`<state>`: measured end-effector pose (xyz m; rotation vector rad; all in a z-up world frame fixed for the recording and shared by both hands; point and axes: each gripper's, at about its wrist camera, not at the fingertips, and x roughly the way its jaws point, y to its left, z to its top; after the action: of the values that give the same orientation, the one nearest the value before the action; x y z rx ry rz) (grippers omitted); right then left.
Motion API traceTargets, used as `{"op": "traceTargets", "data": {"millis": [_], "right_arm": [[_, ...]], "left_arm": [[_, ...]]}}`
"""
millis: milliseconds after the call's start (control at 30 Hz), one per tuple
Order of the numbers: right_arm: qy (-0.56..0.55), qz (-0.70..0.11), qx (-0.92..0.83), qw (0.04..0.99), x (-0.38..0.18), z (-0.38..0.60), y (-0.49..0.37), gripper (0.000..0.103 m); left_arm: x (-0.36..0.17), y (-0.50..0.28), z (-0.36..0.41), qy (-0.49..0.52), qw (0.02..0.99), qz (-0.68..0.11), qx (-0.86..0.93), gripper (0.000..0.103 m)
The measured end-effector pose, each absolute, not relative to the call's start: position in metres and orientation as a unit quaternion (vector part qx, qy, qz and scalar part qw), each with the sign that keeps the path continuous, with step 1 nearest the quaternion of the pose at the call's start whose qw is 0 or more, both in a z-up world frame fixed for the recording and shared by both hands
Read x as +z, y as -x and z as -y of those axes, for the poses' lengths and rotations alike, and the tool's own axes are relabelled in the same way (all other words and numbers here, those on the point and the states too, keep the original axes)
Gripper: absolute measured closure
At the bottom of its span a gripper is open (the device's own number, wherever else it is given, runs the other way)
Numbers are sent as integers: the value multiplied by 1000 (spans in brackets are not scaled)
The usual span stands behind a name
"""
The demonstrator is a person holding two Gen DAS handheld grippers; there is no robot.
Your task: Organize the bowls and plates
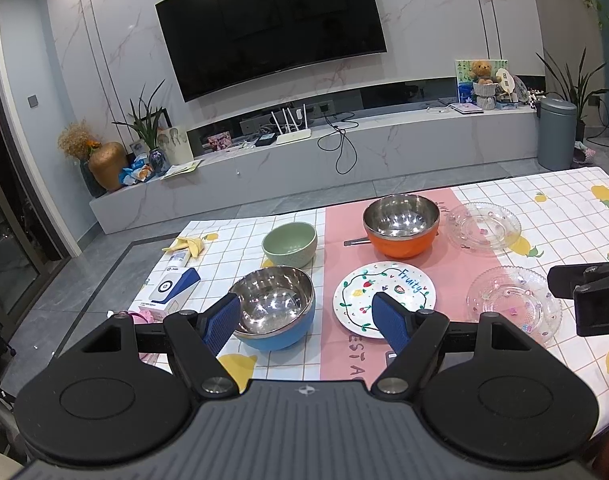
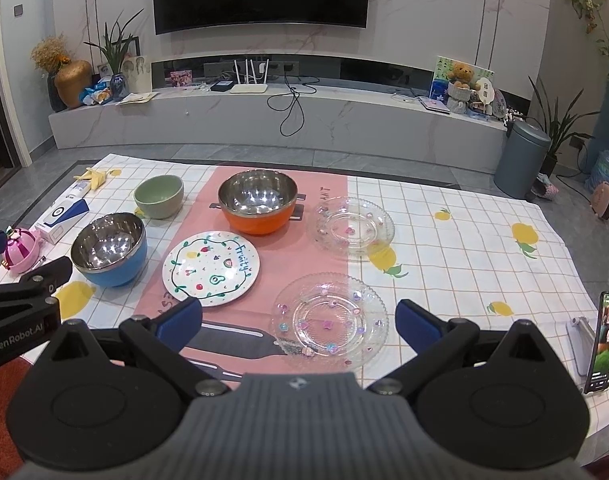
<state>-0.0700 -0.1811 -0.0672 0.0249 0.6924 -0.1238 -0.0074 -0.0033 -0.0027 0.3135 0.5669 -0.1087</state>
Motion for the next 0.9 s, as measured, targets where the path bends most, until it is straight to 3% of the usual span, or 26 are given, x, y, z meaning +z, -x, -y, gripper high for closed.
{"op": "traceTargets", "data": {"millis": [900], "right_arm": [[-27, -360, -40, 932, -77, 173, 57, 3]], "left_arm": [[0, 4, -14, -117, 953, -275, -57, 15]]}}
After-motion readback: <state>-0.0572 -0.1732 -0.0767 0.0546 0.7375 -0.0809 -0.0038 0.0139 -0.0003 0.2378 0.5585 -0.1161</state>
